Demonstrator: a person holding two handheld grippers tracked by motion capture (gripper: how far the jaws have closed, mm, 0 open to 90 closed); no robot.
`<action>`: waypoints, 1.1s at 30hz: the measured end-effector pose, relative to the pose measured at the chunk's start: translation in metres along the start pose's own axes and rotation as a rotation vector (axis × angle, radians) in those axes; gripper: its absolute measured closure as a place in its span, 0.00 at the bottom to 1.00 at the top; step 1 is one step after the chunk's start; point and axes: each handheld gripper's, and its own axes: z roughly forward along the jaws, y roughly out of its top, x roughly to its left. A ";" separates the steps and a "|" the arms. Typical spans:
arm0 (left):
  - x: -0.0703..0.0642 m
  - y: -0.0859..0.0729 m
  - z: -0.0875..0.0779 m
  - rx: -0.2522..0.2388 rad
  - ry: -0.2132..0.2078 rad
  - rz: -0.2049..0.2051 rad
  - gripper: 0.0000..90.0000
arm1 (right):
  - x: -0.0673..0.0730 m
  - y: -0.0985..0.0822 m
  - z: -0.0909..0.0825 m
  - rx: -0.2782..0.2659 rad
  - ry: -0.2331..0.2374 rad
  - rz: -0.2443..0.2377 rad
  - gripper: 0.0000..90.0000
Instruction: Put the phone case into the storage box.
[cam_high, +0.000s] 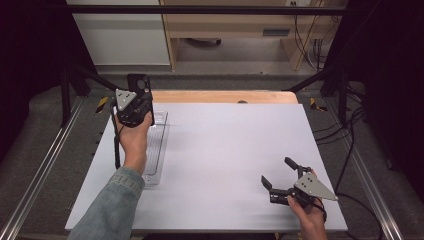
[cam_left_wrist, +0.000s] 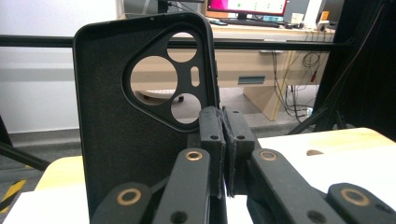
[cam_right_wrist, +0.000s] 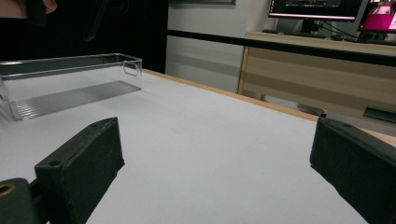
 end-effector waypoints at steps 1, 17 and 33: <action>0.000 0.000 0.003 0.001 -0.001 -0.004 0.97 | 0.000 0.000 0.000 -0.001 0.000 -0.001 0.04; 0.000 -0.001 0.015 0.015 -0.005 -0.006 0.97 | 0.001 -0.001 0.001 0.005 0.006 -0.012 0.04; -0.001 -0.007 0.018 0.028 -0.012 0.008 0.97 | 0.002 -0.001 0.002 0.008 0.010 -0.024 0.04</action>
